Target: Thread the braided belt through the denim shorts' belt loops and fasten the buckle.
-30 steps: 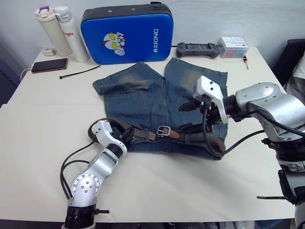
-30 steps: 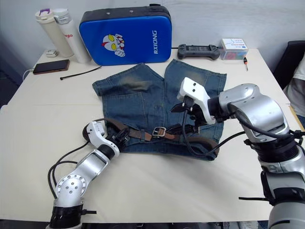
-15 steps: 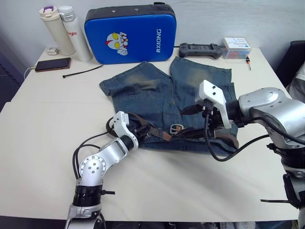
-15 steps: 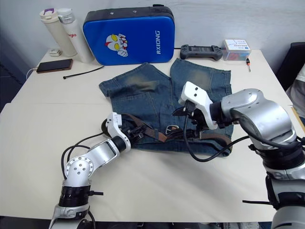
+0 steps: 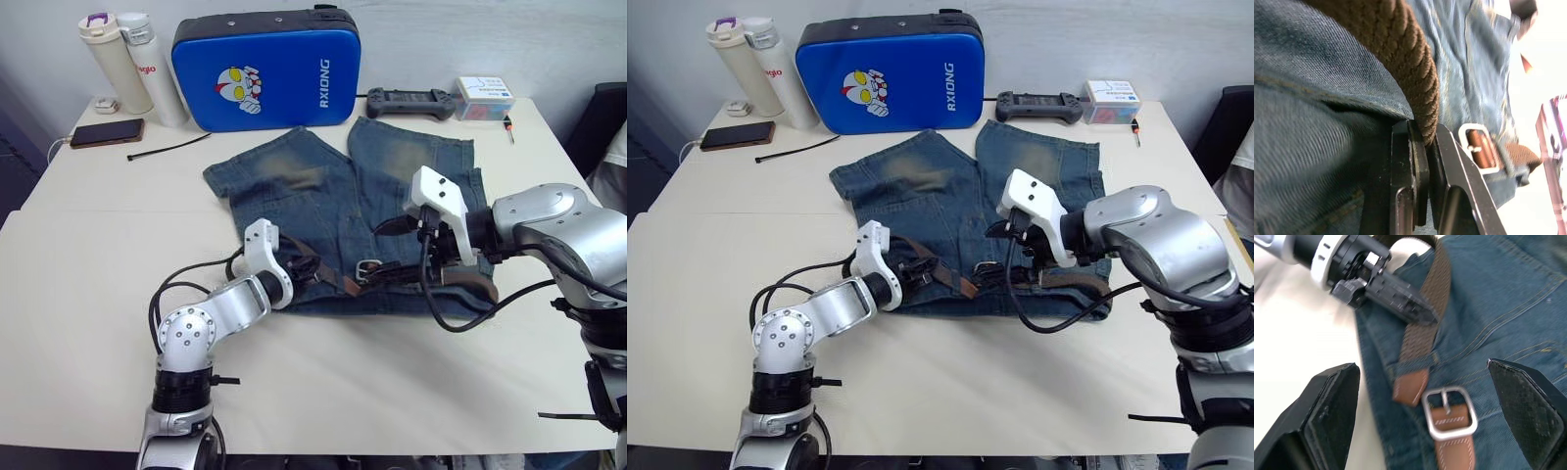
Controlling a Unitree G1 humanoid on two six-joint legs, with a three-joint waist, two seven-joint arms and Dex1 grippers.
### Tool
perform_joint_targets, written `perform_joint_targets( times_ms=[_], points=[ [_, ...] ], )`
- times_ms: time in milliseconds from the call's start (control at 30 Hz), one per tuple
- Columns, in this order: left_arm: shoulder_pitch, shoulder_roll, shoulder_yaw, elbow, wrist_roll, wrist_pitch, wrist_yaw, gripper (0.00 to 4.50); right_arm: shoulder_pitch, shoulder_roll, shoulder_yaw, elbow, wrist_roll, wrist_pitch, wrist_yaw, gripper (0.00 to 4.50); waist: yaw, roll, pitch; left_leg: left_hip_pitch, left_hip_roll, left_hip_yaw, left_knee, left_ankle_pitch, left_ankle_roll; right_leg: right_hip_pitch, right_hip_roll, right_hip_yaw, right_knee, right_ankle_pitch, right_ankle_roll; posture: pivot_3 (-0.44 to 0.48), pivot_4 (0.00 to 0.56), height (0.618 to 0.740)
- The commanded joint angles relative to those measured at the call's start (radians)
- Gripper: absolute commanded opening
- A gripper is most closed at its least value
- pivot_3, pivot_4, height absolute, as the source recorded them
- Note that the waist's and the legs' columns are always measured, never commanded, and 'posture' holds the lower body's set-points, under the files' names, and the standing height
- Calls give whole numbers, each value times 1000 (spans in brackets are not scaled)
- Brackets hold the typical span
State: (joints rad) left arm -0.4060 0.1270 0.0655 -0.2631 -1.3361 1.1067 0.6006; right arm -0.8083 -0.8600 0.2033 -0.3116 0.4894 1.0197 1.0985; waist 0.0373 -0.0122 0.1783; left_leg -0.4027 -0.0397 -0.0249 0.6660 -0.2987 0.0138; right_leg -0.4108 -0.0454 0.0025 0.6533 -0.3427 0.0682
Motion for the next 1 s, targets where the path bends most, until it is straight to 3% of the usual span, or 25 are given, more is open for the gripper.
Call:
perform_joint_targets(
  times_ms=[33, 200, 400, 633, 800, 900, 1000],
  points=[
    [3, 23, -37, -19, -46, 74, -4, 0, -11, -8, -2, -12, -10, -25, -5, 4425, -1, 0, 0, 0, 0, 0, 0, 0, 0, 0, 0, 0, 0, 0, 0, 0, 150, 740],
    [3, 45, 11, -34, -64, 64, 40, 0, -7, -4, 1, -5, -12, -39, -12, 4425, -7, 0, 0, 0, 0, 0, 0, 0, 0, 0, 0, 0, 0, 0, 0, 0, 150, 740],
    [40, 58, 61, -87, -269, -26, 191, 2472, 2, 3, 9, 6, -17, -60, -16, 4500, -15, 0, 0, 0, 0, 0, 0, 0, -1, -1, 0, 0, 1, 0, 0, 0, 150, 740],
    [77, 149, 94, -142, -435, -197, 368, 2472, 4, 16, 20, 20, -28, -83, -14, 4500, -14, 0, 0, 0, 0, 0, 0, 1, -1, -1, 0, 0, 2, 0, 0, 0, 150, 740],
    [88, 206, 80, -148, -474, -279, 401, 2472, 2, 24, 25, 27, -36, -99, -11, 4500, -13, 0, 0, 0, 0, 0, 1, 1, -1, -1, 0, 1, 2, 0, 0, 0, 150, 740],
    [84, 211, 53, -161, -503, -314, 409, 1760, -4, 31, 30, 34, -46, -105, -12, 4500, -11, 0, 0, 0, 0, 0, 1, 1, -1, -1, 0, 1, 2, 0, 0, 0, 150, 740],
    [77, 215, 21, -165, -513, -335, 413, 420, -12, 37, 33, 40, -53, -108, -17, 4500, -13, 0, 0, 0, 0, 0, 1, 1, -1, -1, 0, 1, 1, 0, 0, 0, 150, 740]
  ],
)
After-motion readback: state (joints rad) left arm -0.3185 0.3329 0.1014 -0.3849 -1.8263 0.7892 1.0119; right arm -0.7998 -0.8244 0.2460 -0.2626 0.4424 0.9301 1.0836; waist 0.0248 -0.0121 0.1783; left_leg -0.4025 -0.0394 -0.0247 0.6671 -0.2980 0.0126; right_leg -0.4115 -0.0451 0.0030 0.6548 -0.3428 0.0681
